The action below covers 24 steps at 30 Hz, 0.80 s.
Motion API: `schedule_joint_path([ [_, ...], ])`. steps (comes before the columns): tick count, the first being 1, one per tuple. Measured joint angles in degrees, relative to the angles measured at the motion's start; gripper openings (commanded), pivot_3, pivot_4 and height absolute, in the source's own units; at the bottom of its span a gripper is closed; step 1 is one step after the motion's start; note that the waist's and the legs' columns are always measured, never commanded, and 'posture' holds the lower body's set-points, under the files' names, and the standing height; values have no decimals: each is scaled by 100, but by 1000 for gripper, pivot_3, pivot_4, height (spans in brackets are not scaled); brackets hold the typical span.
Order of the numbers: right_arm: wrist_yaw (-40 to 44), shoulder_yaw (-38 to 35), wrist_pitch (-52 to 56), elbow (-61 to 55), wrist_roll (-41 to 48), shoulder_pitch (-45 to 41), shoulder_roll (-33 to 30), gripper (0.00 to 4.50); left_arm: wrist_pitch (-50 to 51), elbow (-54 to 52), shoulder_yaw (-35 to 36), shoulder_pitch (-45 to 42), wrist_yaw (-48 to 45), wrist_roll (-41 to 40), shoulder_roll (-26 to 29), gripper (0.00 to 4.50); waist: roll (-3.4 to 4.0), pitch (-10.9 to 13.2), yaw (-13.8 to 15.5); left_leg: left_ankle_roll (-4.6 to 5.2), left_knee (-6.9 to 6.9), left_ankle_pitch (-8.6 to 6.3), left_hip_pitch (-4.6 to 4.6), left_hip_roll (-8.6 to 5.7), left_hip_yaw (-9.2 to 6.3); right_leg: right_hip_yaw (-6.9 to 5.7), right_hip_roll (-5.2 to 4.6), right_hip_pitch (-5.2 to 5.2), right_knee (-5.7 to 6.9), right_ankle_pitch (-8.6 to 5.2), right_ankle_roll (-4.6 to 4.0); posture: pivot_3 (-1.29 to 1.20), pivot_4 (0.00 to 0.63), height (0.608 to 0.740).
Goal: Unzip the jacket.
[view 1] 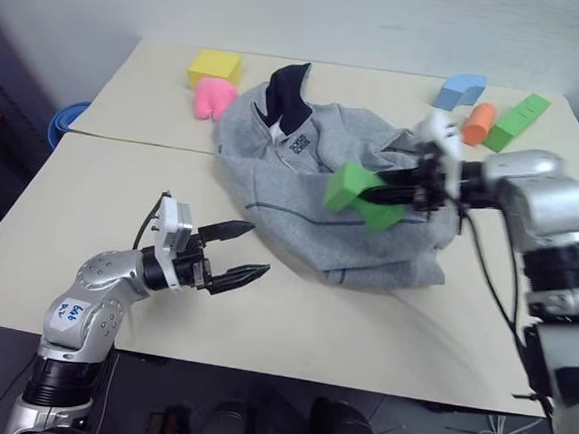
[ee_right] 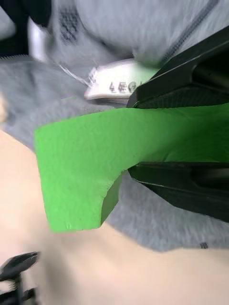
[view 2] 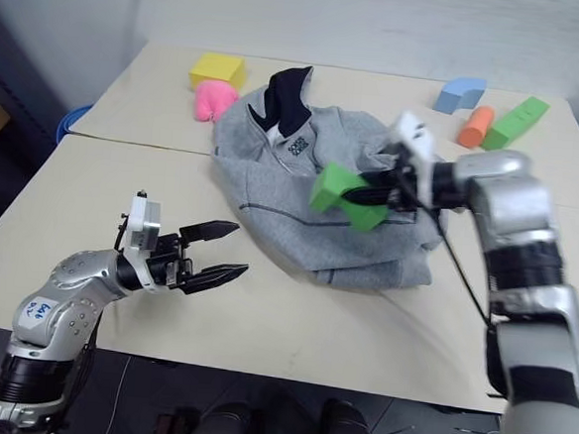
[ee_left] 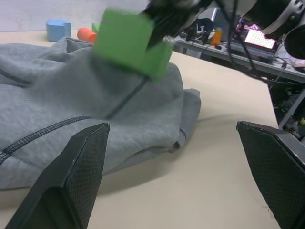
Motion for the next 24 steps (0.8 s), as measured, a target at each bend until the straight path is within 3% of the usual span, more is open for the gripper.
schedule_joint_path([
  [4, -421, -1018, 232, -243, 190, 711, -733, 1014, -175, -19, -38, 1, -93, 8, -74, 4500, -1, 1, 86, 14, 1, 8, -6, -17, -2, 3, -8, 1, -2, 8, 13, 0, 150, 740],
  [7, -825, -1798, 158, 260, 69, 1242, -1480, 1014, -233, -23, -135, -86, -120, 13, -121, 4500, -1, 1, 95, 26, -1, 14, -1, -30, 15, 4, -12, 4, -11, 19, 33, 0, 150, 740],
  [10, -972, -2195, 76, 720, 107, 1471, -1541, 1014, -285, 4, -226, -126, -156, 21, -160, 4500, -1, 1, 30, 31, -5, 18, 9, -29, 38, 5, -11, 4, -11, 22, 40, 0, 150, 740],
  [15, -939, -2126, 150, 409, 267, 1903, -1211, 1014, -353, 81, -278, -196, -235, 79, -172, 4500, 5, 0, -55, 27, -12, 20, 29, -17, 59, 15, -8, 3, -2, 23, 39, 0, 150, 740],
  [24, -1357, -1060, 622, -2022, 810, 2087, 61, 1014, -375, 93, -286, -276, -338, 109, -160, 4500, 5, 0, 16, 26, -4, 20, 15, -26, 33, 15, -12, 3, -7, 24, 40, 0, 150, 740],
])
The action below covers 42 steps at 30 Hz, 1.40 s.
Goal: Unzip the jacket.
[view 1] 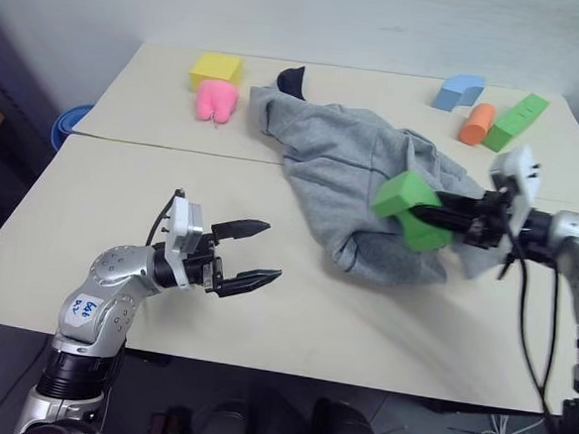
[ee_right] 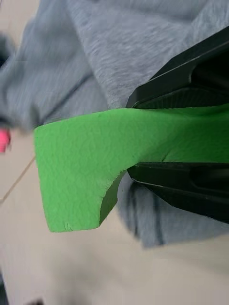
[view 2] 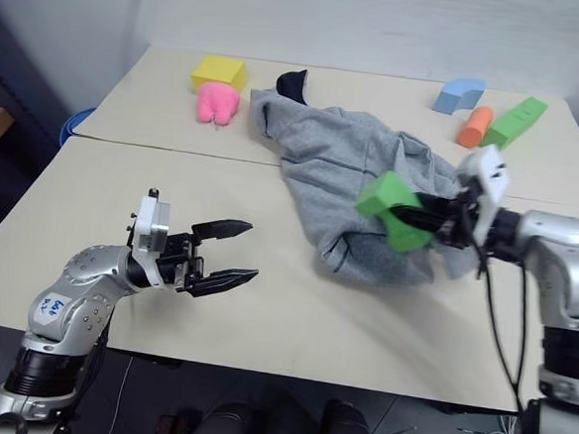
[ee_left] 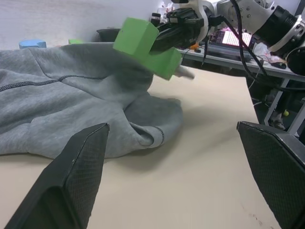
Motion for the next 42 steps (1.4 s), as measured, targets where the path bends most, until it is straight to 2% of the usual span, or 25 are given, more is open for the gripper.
schedule_joint_path([
  [2, -240, 306, -27, -96, -113, -9, 231, 1014, 0, 1, 5, 26, -1, 3, 5, 4500, 0, 0, 22, 1, 6, 1, -11, -8, -19, 0, -6, 0, 0, 0, 0, 0, 150, 740],
  [4, -376, 660, -64, -51, -350, 19, 265, 1670, 0, 1, 6, 41, -2, 5, 9, 4500, 0, 0, 37, 7, 6, 4, -18, -21, -28, -2, -15, 0, -2, 2, 3, 0, 150, 740],
  [6, -380, 892, -320, 15, -678, 95, 147, 2142, 0, 1, 13, 44, -2, 7, 34, 4500, 0, 0, 40, 8, 4, 4, -20, -27, -33, -5, -18, 1, -4, 3, 4, 0, 150, 740],
  [7, -332, 998, -532, 30, -835, 190, -2, 2548, 0, 2, 33, 47, -2, 8, 64, 4500, -1, 0, 40, 9, 2, 4, -21, -29, -33, -6, -19, 1, -6, 3, 5, 0, 150, 740],
  [12, 26, 862, -1581, 65, -1061, 453, -368, 4269, -1, -4, 88, 130, 3, 9, 98, 4500, -1, 0, 7, 9, -1, 4, -15, -23, -27, -15, -12, 1, -7, 3, 6, 0, 150, 740],
  [13, 93, 807, -1760, 66, -1068, 476, -419, 4437, -1, -5, 94, 174, 6, 9, 98, 4500, -1, 0, 6, 9, -1, 4, -15, -22, -25, -15, -12, 1, -7, 4, 6, 0, 150, 740],
  [16, 206, 713, -2205, 64, -1110, 479, -500, 4437, -1, -20, 92, 219, 36, 13, 84, 4500, -1, 1, -4, 9, 1, 4, -8, -19, -17, -12, -11, 1, -4, 4, 7, 0, 150, 740],
  [20, 350, 680, -2052, -17, -1002, 349, -513, 4437, -1, -30, 89, 283, 68, 12, 73, 4500, -1, 0, -1, 9, 2, 4, -8, -18, -17, -10, -11, 1, -2, 4, 7, 0, 150, 740],
  [27, 527, 1603, -1991, 153, -1412, -208, -185, 4437, -43, -12, 18, 147, -7, 23, 54, 4500, -1, 0, -5, 9, 3, 4, -9, -20, -18, -10, -12, 1, -2, 4, 7, 0, 150, 740],
  [30, 609, 1840, -1983, 294, -1558, -400, -133, 3855, -61, -2, 18, 124, -17, 28, 58, 4500, -2, 0, 3, 10, 4, 5, -12, -22, -21, -10, -14, 1, -3, 4, 7, 0, 150, 740],
  [32, 750, 2003, -1986, 414, -1692, -592, -123, 3290, -63, 5, 16, 122, -23, 31, 57, 4500, -2, 0, 7, 10, 4, 5, -14, -22, -24, -11, -14, 1, -4, 4, 7, 0, 150, 740],
  [38, 1165, 1987, -2045, 441, -1529, -619, -123, 1276, -64, 1, 16, 142, -39, 30, 57, 4500, -1, 0, -3, 10, 3, 5, -13, -21, -24, -12, -13, 1, -3, 4, 7, 0, 150, 740],
  [39, 1209, 1904, -2025, 415, -1423, -614, -123, 1048, -65, -1, 17, 154, -41, 30, 57, 4500, -2, 0, -3, 10, 3, 5, -13, -21, -24, -12, -13, 1, -3, 4, 7, 0, 150, 740],
  [42, 1187, 1318, -1468, 151, -671, -574, -106, 1048, -66, -13, 18, 184, -39, 30, 56, 4500, -2, 0, 8, 10, 4, 5, -16, -21, -28, -10, -15, 1, -3, 4, 7, 0, 150, 740],
])
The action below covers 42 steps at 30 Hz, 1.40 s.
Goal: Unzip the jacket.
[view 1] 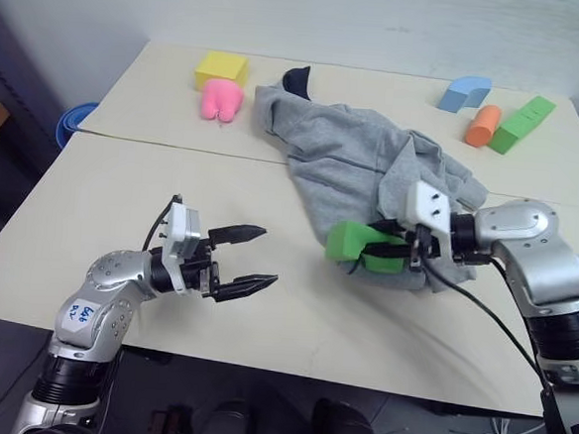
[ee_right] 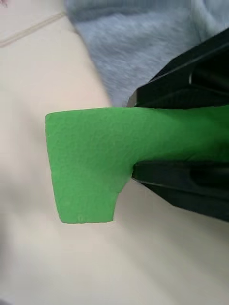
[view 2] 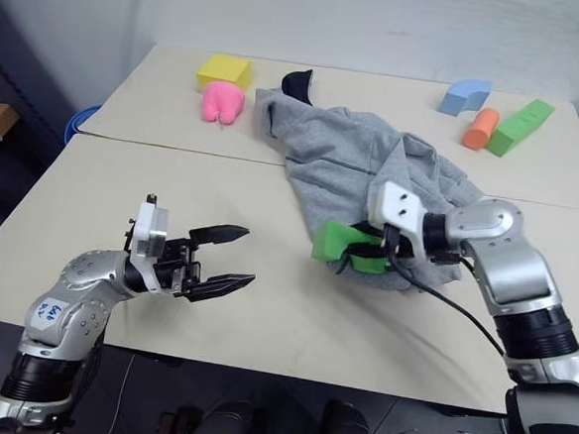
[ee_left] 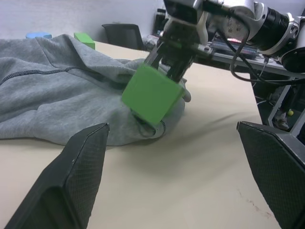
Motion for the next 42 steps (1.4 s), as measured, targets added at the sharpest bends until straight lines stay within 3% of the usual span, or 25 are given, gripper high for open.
schedule_joint_path([
  [3, -180, -1076, 1139, -435, 1254, -2, -132, 1048, 0, -17, 0, 51, 4, -2, -3, 4500, 0, 0, 15, 0, 2, 0, -3, -2, -9, 4, -4, 1, 1, 0, 0, 0, 150, 740],
  [7, -518, -2242, 1939, -277, 1892, 57, -823, 1048, -1, -24, 11, 120, 18, -2, -5, 4500, 0, 0, 24, 1, 2, 0, 0, -6, -18, 7, -8, 15, -6, 1, -1, 0, 150, 740],
  [11, -1029, -2754, 886, 1501, 786, 641, -1813, 1048, -112, -30, 36, 167, 61, -1, -54, 4500, -7, -4, 39, 5, -1, 0, 7, -13, -7, 4, -11, 22, -11, 1, 0, 0, 150, 740],
  [17, -2352, -2066, -1107, 4408, -1024, 472, -1888, 1048, -246, 100, 35, 1, 167, 87, -104, 4500, 7, -4, -86, 3, -10, 3, 31, 0, 58, 8, 0, 13, 5, 1, 1, 0, 150, 740],
  [22, -2948, -1633, -2096, 5989, -1696, -157, -1701, 2603, -357, 392, 18, -191, 184, 275, -104, 4500, 13, -5, -178, 2, -25, 4, 55, 9, 66, 20, 2, 14, 9, 1, 1, 0, 150, 740],
  [26, -3012, -1598, -2538, 6441, -1842, -361, -1666, 4004, -381, 446, 32, -221, 192, 377, -34, 4500, 13, -5, -157, 2, -24, 3, 53, 9, 64, 22, 0, 15, 5, 1, 1, 0, 150, 740],
  [28, -2900, -1616, -2746, 6451, -1825, -404, -1666, 4471, -411, 450, 50, -208, 205, 434, 20, 4500, 14, -5, -141, 2, -22, 3, 52, 7, 61, 22, -2, 15, 5, 1, 1, 0, 150, 740],
  [35, -2352, -1698, -2903, 5477, -1578, -232, -1665, 4471, -591, 635, 153, -109, 264, 591, 66, 4500, 15, -4, -140, 2, -21, 3, 52, 8, 56, 21, -1, 19, 3, 1, 1, 0, 150, 740],
  [39, -1699, -1940, -1821, 3699, -643, 157, -1479, 4471, -706, 869, 202, -148, 262, 712, 119, 4500, 16, -4, -136, 0, -17, 2, 53, 16, 49, 19, 5, 20, 4, 2, 1, 0, 150, 740],
  [40, -1517, -1944, -1021, 2618, -108, 420, -1265, 4471, -764, 974, 221, -221, 256, 752, 126, 4500, 14, -4, -140, -3, -15, 1, 53, 23, 46, 21, 10, 21, 5, 1, 1, 0, 150, 740],
  [42, -1541, -1747, -202, 1622, 302, 515, -905, 4471, -820, 1111, 211, -339, 239, 789, 122, 4500, 14, -4, -138, -3, -13, 1, 54, 21, 47, 19, 8, 21, 8, 2, 1, 0, 150, 740],
])
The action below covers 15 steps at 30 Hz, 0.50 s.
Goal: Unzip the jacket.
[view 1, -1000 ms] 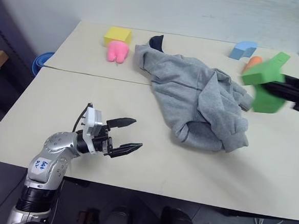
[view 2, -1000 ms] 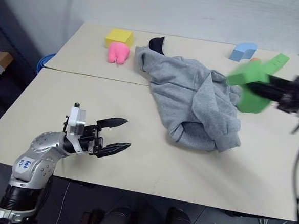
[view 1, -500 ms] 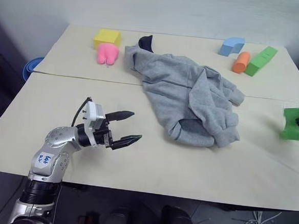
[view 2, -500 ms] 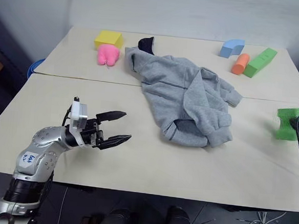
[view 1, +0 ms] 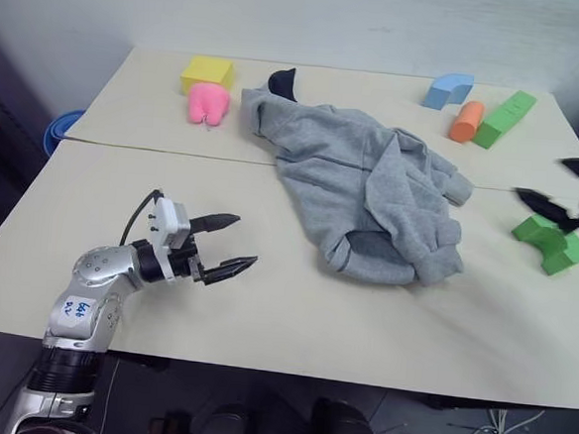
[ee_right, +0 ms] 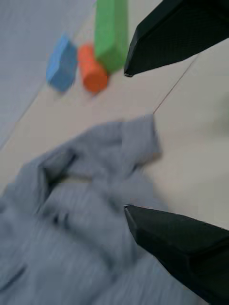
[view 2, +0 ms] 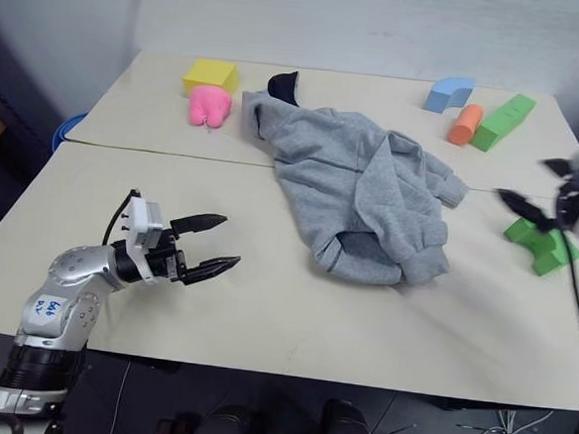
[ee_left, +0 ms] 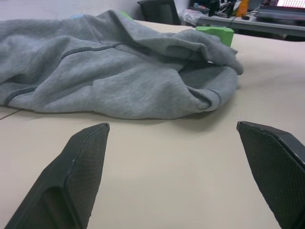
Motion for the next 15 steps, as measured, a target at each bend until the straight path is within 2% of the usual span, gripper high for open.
schedule_joint_path([
  [3, -470, 697, 1155, -1098, 167, -95, 648, 4471, -86, 190, -37, -202, -62, 76, -25, 4500, 0, 0, 14, 0, 2, 0, -1, -8, -3, 0, -7, -1, 2, 0, 0, 0, 150, 740],
  [6, -1101, 1246, 1496, -1171, -139, -433, 1303, 4471, -109, 263, -108, -304, -98, 100, -84, 4500, 0, 0, 67, 3, 5, 0, -11, -21, -10, -4, -14, -6, 3, 0, 0, 0, 150, 740],
  [7, -1340, 1425, 1465, -1040, -372, -584, 1453, 4309, -120, 264, -122, -323, -111, 104, -85, 4500, 0, 0, 87, 3, 7, 0, -18, -22, -15, -5, -14, -10, 2, 0, 1, 0, 150, 740],
  [9, -1718, 1757, 1310, -623, -914, -845, 1567, 3883, -137, 270, -126, -339, -126, 107, -82, 4500, 0, 0, 116, 4, 10, 1, -33, -26, -23, -8, -15, -18, 2, 0, 1, 0, 150, 740],
  [11, -1906, 1909, 1229, -354, -1253, -894, 1621, 3244, -155, 281, -120, -336, -131, 111, -67, 4500, 0, 0, 139, 4, 14, 1, -55, -28, -48, -15, -15, -23, -1, 0, 1, 0, 150, 740],
  [13, -1840, 1962, 1385, -335, -1278, -901, 1783, 2426, -166, 275, -108, -318, -119, 116, -57, 4500, 0, 0, 114, 4, 8, 1, -56, -28, -48, -24, -10, -24, -4, 0, 1, 0, 150, 740],
  [15, -1751, 2041, 1464, -379, -1279, -901, 1839, 1814, -174, 265, -105, -304, -101, 117, -57, 4500, 0, 0, 101, 4, 8, 1, -56, -26, -47, -29, -8, -24, -4, 0, 1, 0, 150, 740],
])
